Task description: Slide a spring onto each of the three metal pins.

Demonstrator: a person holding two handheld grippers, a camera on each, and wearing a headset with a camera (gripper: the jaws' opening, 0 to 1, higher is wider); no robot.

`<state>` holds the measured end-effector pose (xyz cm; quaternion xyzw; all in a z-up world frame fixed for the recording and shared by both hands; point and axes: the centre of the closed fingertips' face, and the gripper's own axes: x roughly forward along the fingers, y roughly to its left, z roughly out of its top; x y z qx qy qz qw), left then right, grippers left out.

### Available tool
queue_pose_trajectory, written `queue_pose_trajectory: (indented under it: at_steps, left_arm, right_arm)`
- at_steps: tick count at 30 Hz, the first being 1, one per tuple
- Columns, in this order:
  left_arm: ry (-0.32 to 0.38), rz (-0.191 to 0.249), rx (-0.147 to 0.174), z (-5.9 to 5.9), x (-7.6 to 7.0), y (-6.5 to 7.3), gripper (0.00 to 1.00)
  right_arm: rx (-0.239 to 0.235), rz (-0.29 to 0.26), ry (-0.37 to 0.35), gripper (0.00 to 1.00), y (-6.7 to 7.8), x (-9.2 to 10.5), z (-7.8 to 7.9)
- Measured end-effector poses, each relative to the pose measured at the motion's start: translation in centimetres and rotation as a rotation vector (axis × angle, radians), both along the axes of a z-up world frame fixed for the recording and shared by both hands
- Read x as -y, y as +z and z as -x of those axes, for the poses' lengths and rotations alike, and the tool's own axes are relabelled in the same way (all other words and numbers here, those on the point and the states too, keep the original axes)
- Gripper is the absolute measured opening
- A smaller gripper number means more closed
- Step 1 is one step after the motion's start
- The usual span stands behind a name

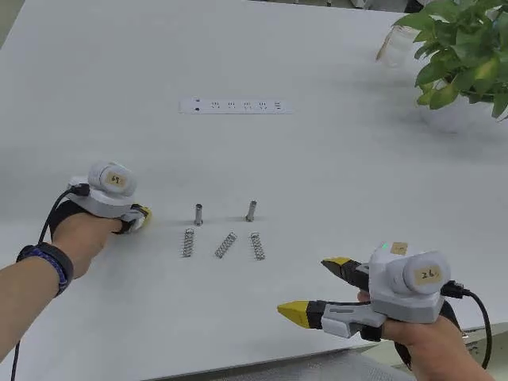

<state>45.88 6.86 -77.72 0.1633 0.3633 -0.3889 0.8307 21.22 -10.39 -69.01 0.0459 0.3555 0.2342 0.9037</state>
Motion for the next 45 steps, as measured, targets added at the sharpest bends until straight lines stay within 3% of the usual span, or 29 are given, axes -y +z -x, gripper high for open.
queue_pose_trajectory:
  at_steps: [22,45]
  left_arm:
    - [0.01,0.028,0.036,0.6,-0.6,2.2,0.0]
    - [0.022,0.042,0.065,0.7,-1.6,3.7,0.0]
  right_arm:
    - [0.008,-0.007,0.003,0.71,0.0,-0.5,0.1]
    - [0.009,-0.009,0.006,0.71,-0.1,-0.8,0.3]
